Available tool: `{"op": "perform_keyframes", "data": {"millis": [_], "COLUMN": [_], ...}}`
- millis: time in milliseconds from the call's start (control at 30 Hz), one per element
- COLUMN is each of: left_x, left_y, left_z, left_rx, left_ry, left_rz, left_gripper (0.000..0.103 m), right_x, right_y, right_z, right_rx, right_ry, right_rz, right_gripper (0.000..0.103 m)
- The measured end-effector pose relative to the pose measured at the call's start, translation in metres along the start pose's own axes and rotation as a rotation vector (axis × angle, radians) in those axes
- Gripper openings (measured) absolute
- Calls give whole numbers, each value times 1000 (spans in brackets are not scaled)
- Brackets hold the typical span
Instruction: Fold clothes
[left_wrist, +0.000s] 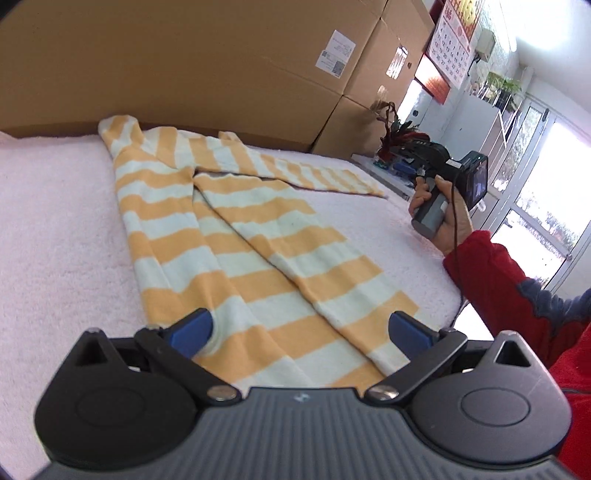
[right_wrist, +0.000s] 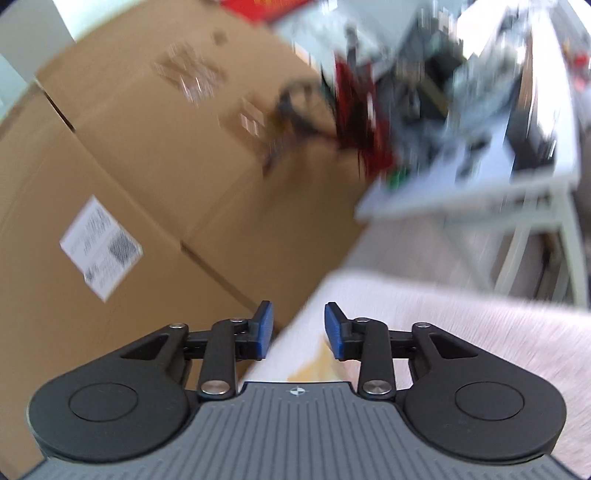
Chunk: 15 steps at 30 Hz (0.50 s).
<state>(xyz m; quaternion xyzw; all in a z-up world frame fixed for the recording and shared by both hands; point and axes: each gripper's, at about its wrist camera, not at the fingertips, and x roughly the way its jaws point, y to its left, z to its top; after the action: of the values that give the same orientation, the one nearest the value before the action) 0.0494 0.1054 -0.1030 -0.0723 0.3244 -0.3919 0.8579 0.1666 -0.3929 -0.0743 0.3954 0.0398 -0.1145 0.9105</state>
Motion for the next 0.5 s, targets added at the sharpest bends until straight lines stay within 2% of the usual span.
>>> {"op": "perform_keyframes", "data": {"millis": [33,67,133,233,300,400,500], "left_x": [-3,-6,-11,-14,-14,-3,-4], "left_y": [-2,-4,-7,-12,-16,-19,-18], "left_z": [-2,-3,-2,1,1,-6,-15], "left_rx": [6,10,17,26,37,73,64], "left_ry": [-1,-1,0,-32,-43,-4,-20], "left_rz": [-2,-1,-1,-37,-47,11,32], "left_gripper": [101,101,101,101,101,101,101], "right_x": [-3,-3,-2,-11,-20,-30,-26], "right_y": [3,9,32,92,132,172,186], "right_z": [1,0,-12,-52,-94,-159,-193], "right_rx": [-12,-11,-30,-163,-277,-349,-382], "right_ry": [-11,45,241,594,767,959,998], "right_rz": [29,69,181,407,487,537,464], "right_gripper": [38,37,36,37,37,32,32]}}
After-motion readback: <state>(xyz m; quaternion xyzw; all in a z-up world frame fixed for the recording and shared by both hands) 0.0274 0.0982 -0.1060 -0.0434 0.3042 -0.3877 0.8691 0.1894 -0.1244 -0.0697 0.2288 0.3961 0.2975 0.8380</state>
